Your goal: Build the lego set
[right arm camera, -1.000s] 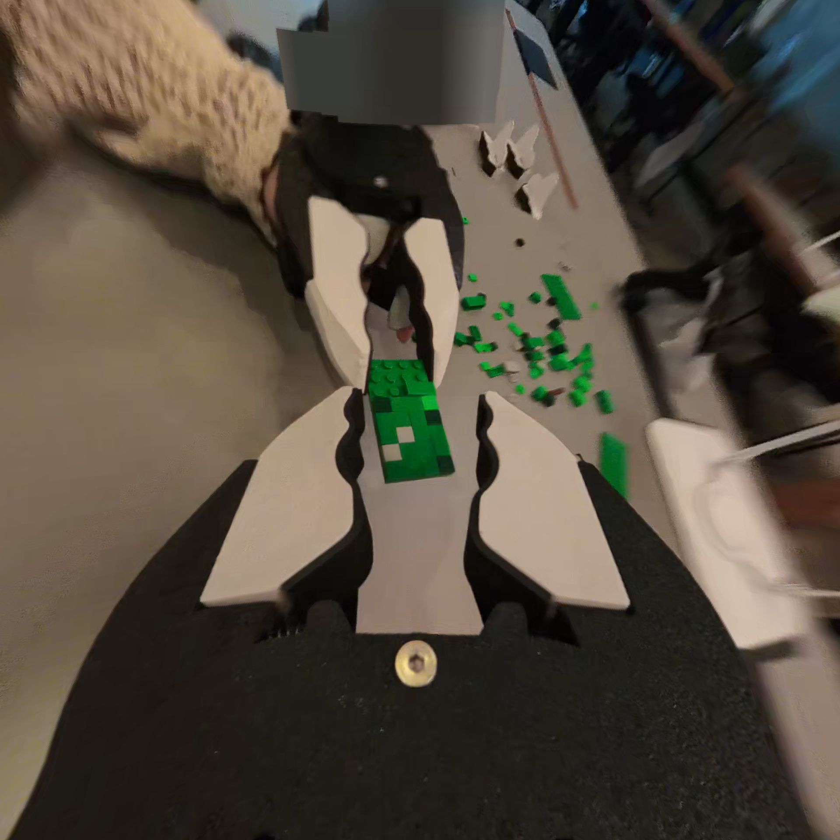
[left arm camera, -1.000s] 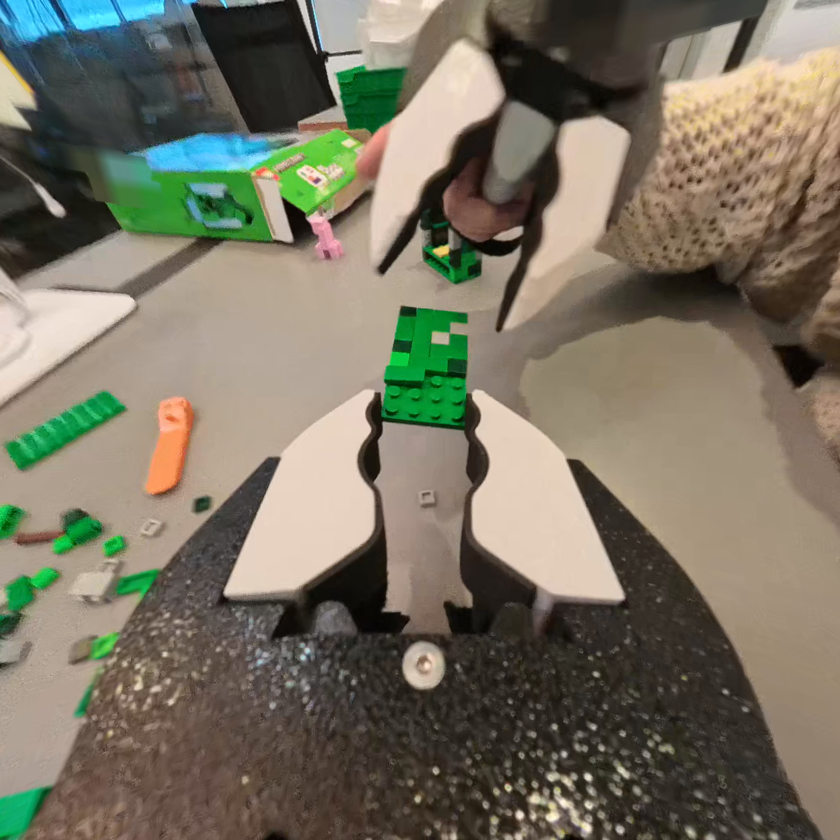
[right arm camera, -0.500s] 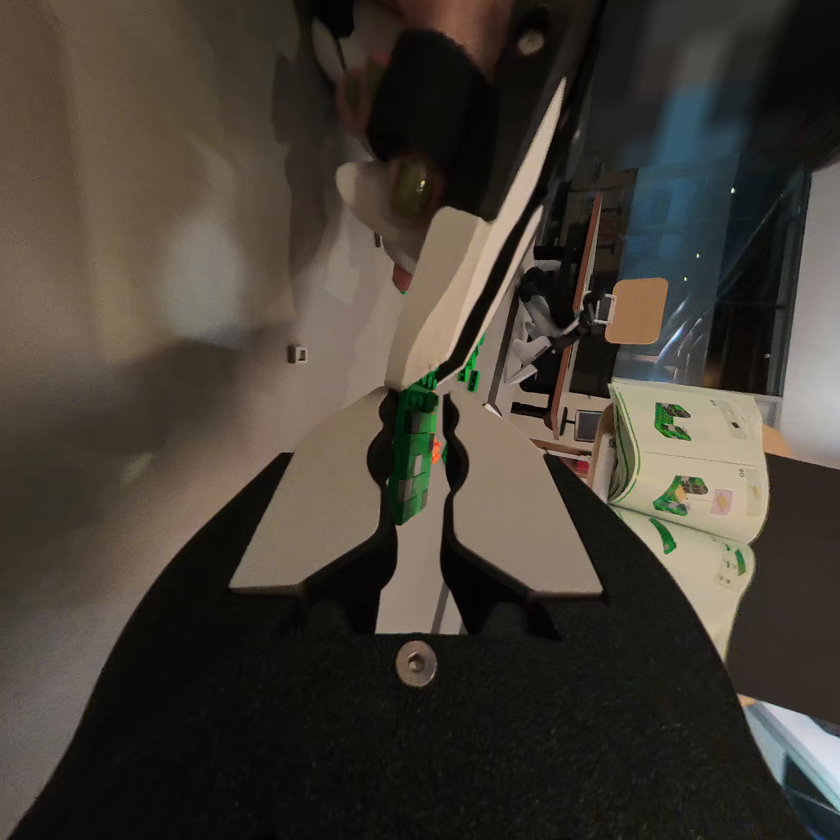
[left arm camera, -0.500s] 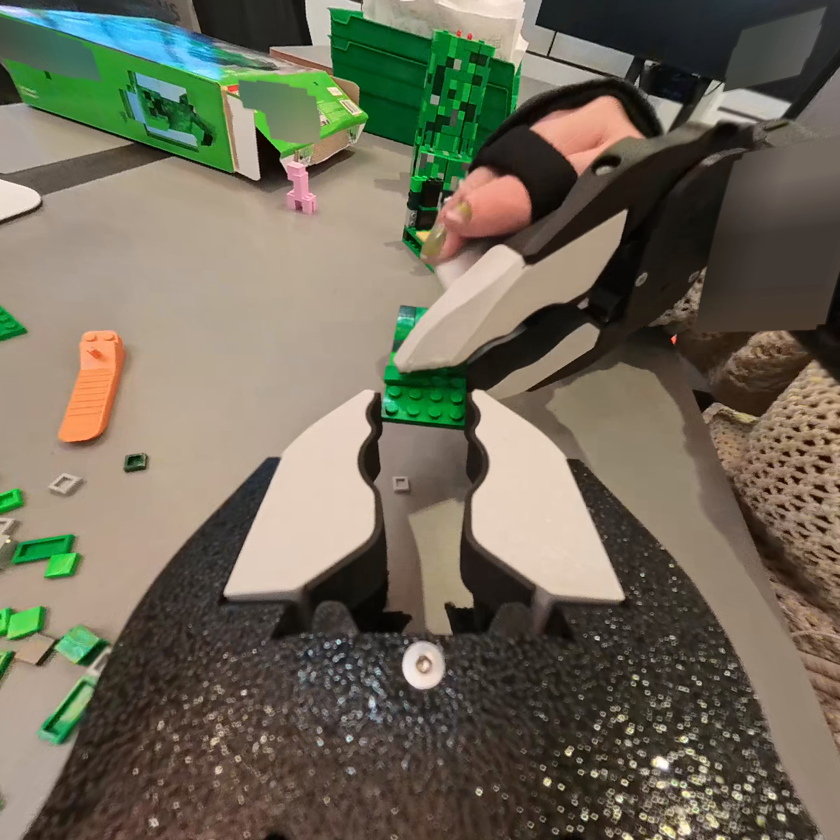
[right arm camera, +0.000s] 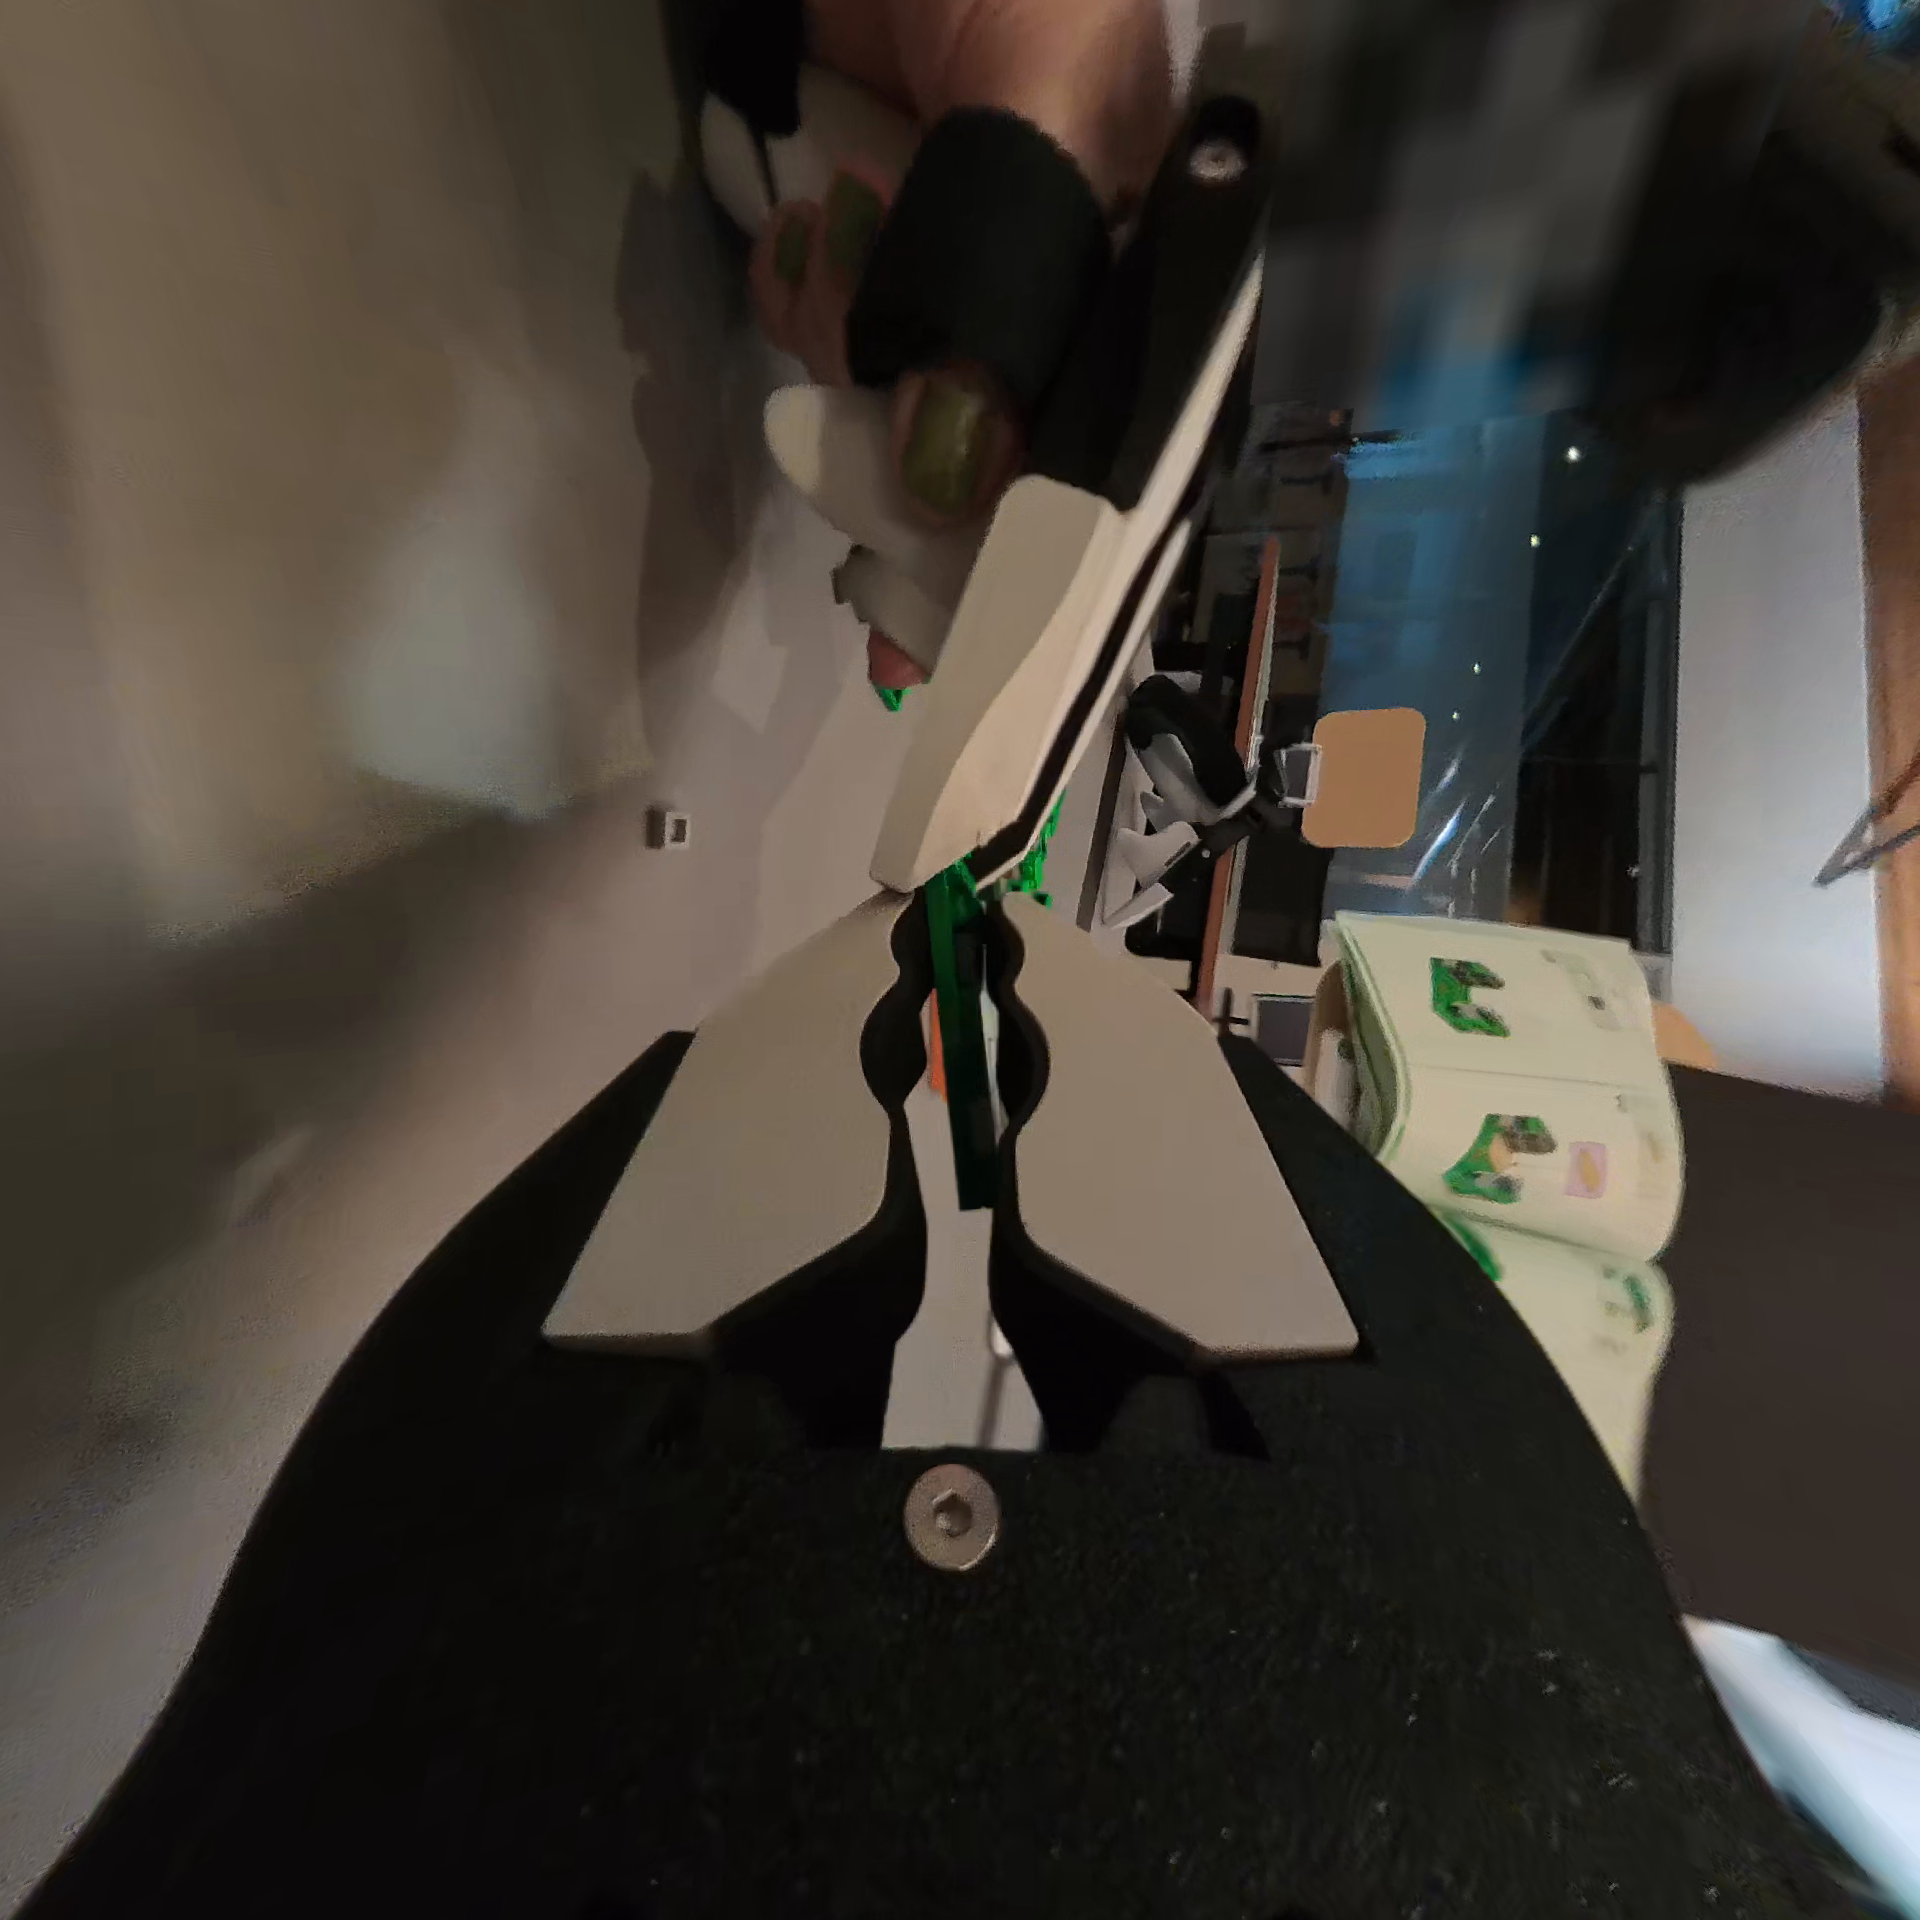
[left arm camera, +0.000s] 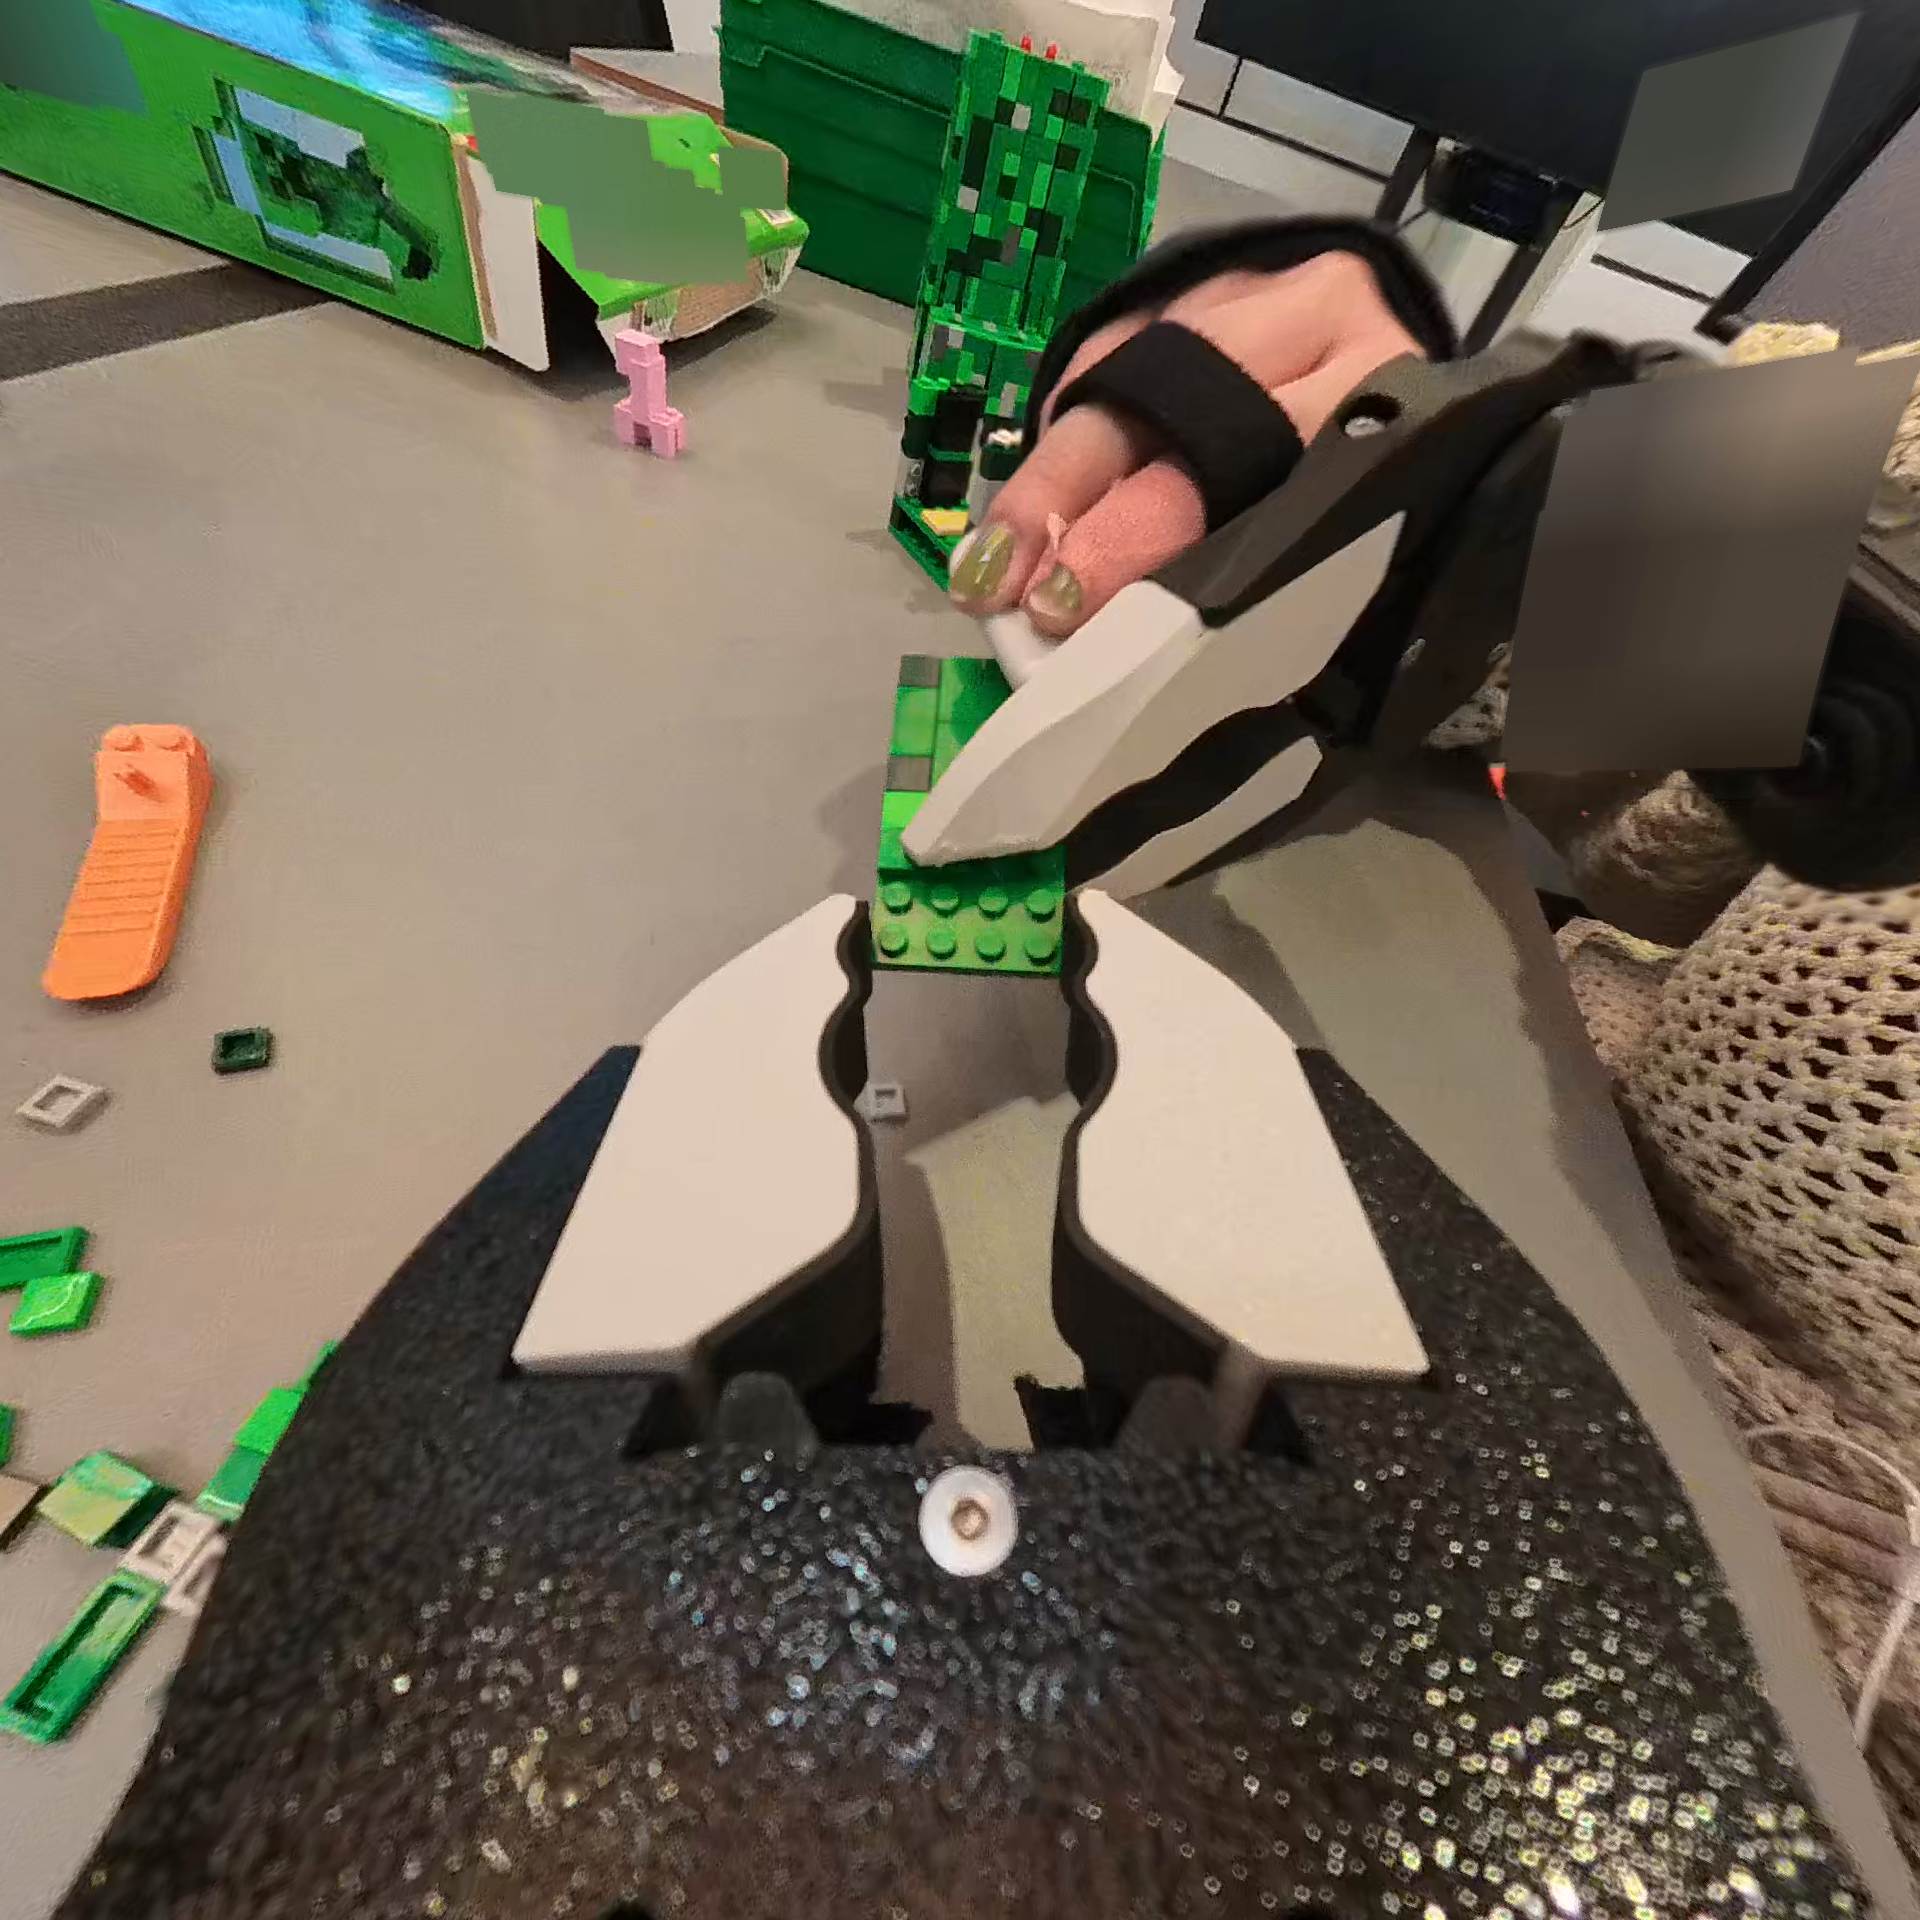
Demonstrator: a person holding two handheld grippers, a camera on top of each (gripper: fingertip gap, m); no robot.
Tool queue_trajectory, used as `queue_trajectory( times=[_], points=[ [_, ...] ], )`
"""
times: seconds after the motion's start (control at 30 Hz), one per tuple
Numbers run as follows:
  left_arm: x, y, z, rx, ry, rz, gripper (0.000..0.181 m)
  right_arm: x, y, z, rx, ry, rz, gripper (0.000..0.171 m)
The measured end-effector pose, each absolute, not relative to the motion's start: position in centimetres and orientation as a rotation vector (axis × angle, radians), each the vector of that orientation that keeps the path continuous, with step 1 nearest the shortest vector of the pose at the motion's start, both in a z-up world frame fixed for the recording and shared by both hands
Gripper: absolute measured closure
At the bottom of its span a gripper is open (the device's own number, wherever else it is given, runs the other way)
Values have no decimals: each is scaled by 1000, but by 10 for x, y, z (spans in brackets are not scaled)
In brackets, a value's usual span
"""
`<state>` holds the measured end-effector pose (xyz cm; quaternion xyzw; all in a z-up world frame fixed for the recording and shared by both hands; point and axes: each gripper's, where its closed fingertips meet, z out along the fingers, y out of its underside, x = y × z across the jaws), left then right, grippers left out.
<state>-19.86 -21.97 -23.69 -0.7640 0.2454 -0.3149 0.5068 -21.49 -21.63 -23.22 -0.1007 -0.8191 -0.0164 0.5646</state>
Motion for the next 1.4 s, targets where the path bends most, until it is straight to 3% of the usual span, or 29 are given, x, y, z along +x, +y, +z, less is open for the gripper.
queue_trajectory(
  times=[0.17, 0.37, 0.83, 1.1, 1.4],
  points=[
    [-205, -216, -242, -1860, 635, -619, 147, -212, -207, -237, -500, -1887, 238, 135],
    [-215, -212, -245, -1863, 649, -515, 147, -206, -190, -241, -574, -1751, 361, 124],
    [-287, -195, -205, -1616, 446, 46, 147, -255, -122, -179, -934, -1154, 1053, 136],
    [-341, -204, -203, -1592, 259, 282, 147, -308, -107, -177, -942, -1117, 1098, 145],
    [-340, -214, -197, -1534, 323, 383, 147, -336, -124, -177, -858, -1188, 1166, 152]
  ],
)
